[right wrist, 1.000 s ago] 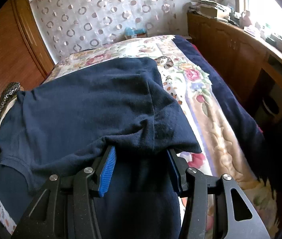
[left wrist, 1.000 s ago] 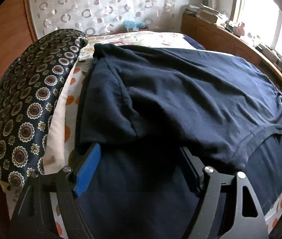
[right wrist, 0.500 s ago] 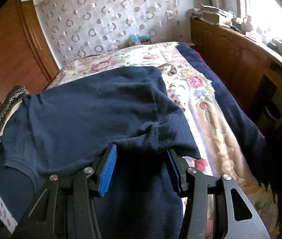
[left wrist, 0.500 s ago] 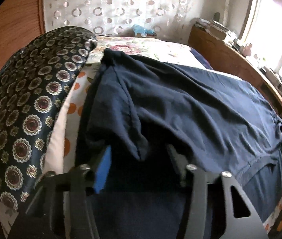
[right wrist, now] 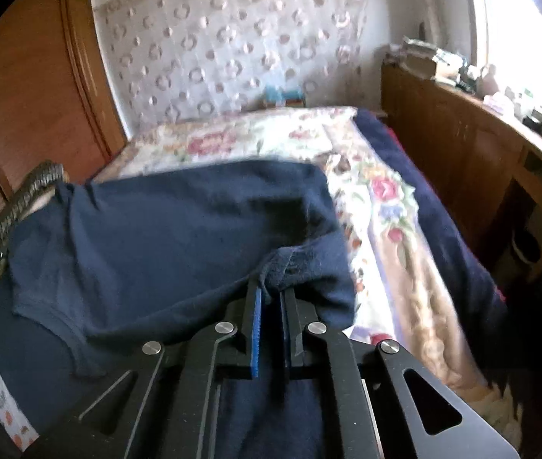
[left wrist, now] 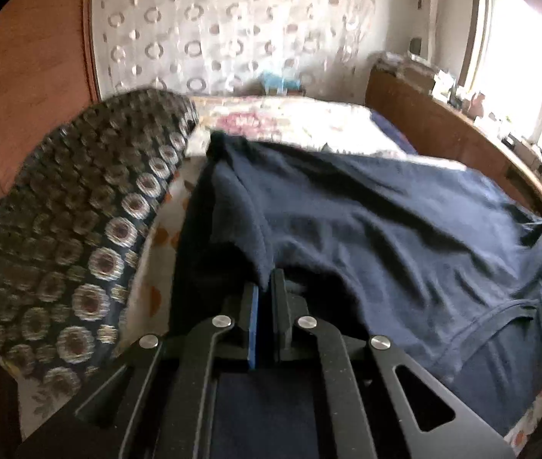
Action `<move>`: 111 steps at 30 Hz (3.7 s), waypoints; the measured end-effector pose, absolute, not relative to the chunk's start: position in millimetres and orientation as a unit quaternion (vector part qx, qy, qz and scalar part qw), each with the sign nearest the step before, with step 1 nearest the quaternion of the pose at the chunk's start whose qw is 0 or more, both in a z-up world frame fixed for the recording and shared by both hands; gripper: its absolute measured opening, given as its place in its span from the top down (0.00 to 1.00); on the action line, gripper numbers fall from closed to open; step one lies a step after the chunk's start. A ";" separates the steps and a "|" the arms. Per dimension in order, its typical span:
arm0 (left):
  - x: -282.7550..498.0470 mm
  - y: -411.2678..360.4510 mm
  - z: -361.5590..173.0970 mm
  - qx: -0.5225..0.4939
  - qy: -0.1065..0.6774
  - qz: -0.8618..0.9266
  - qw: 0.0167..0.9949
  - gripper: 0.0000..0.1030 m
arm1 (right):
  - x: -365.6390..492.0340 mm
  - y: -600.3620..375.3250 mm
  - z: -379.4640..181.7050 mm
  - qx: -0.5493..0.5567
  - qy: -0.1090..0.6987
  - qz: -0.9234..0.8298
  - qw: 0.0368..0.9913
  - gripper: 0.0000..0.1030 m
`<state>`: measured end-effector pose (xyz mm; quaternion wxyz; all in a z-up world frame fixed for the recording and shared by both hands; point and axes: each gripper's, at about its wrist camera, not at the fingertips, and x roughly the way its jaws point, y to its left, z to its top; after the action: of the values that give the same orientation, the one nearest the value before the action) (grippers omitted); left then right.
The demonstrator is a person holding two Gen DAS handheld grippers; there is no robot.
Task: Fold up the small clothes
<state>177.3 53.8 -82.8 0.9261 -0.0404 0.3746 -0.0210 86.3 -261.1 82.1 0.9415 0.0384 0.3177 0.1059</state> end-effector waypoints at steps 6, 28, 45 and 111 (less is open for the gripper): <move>159.7 62.9 -54.6 -0.053 0.336 -0.023 0.940 0.95 | 70.8 -262.7 95.0 0.034 0.284 0.105 0.953 0.93; 84.5 84.2 -30.8 -0.060 0.285 -0.016 0.956 0.95 | -8.2 -268.2 97.3 0.019 0.215 0.123 0.969 0.94; 58.3 88.4 -74.9 -0.041 0.351 -0.014 0.935 0.56 | 19.3 -261.1 29.4 -0.004 0.306 0.102 0.946 0.74; 48.9 71.3 -84.5 -0.058 0.358 -0.057 0.930 0.93 | 117.0 -141.5 -55.2 -0.075 0.343 0.172 0.920 0.42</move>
<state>48.9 71.3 -84.5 0.9302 -0.0584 0.3577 -0.0570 117.0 -141.5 -55.2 0.9204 -0.0754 0.3429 0.1720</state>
